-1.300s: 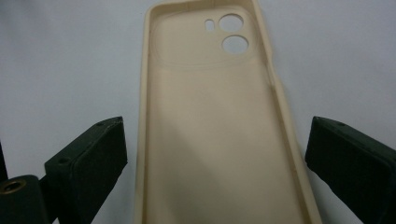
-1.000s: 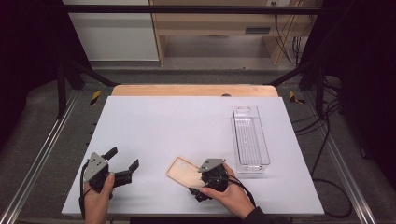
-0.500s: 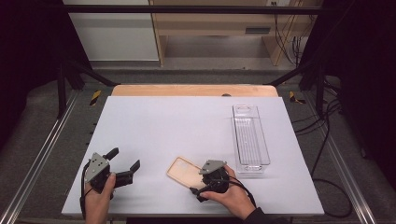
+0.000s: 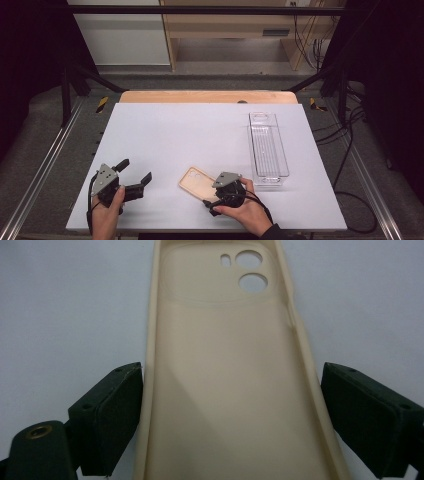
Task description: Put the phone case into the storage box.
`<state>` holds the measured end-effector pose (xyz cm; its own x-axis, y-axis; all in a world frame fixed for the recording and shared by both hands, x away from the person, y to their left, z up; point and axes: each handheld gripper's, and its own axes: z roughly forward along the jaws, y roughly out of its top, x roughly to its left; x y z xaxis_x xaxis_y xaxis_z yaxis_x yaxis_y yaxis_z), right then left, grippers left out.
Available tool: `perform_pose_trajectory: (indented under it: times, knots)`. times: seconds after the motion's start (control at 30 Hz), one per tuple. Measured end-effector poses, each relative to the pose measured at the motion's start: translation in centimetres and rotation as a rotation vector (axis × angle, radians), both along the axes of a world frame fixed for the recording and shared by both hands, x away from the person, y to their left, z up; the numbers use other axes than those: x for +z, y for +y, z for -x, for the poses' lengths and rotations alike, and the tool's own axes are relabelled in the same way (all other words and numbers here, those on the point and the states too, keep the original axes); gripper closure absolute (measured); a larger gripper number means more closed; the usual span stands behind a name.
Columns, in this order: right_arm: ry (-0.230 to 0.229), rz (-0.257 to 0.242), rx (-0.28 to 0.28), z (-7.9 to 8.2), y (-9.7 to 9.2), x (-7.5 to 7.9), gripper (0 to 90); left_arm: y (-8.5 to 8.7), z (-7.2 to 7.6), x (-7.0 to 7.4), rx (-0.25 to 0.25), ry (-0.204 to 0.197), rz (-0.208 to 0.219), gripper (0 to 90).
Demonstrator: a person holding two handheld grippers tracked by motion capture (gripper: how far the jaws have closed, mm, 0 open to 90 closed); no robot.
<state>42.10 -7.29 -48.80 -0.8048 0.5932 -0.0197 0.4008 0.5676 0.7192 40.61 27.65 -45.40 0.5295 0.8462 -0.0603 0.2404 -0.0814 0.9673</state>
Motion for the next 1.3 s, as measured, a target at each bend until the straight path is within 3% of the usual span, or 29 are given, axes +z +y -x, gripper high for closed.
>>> perform_pose_trajectory:
  times: [0.23, 0.5, 0.53, 0.6, 0.77, 0.93, 1.1, 1.3]
  knots:
    - [-0.085, -0.032, -0.024, 0.3, -0.2, 0.3, 12.5, -0.6, 0.1, 0.5, -0.036, 0.018, 0.032, 4.0]
    - [-0.199, -0.115, -0.069, 0.0, -0.5, 0.9, 12.5, -2.3, -0.4, 1.6, -0.096, 0.101, 0.099, 2.2]
    - [-0.233, -0.13, -0.077, 0.0, -0.5, 1.2, 12.5, -2.6, -0.4, 1.9, -0.099, 0.11, 0.106, 2.2]
    - [-0.243, -0.14, -0.08, 0.0, -0.5, 1.4, 12.5, -3.3, -0.6, 2.4, -0.103, 0.122, 0.117, 2.2]
    - [-0.316, -0.189, -0.095, -0.1, -0.5, 2.7, 12.5, -5.3, -1.3, 4.0, -0.132, 0.115, 0.062, 2.1]
    - [-0.372, -0.241, -0.115, -0.8, -0.7, 3.8, 12.5, -6.6, -2.4, 5.6, -0.129, 0.128, 0.073, 2.2]
    - [-0.406, -0.284, -0.149, -0.7, -1.2, 4.2, 12.5, -7.7, -3.1, 6.2, -0.134, 0.171, 0.065, 2.7]
    - [-0.432, -0.329, -0.183, -0.7, -2.2, 4.5, 12.4, -9.2, -3.8, 6.7, -0.158, 0.185, 0.058, 3.5]
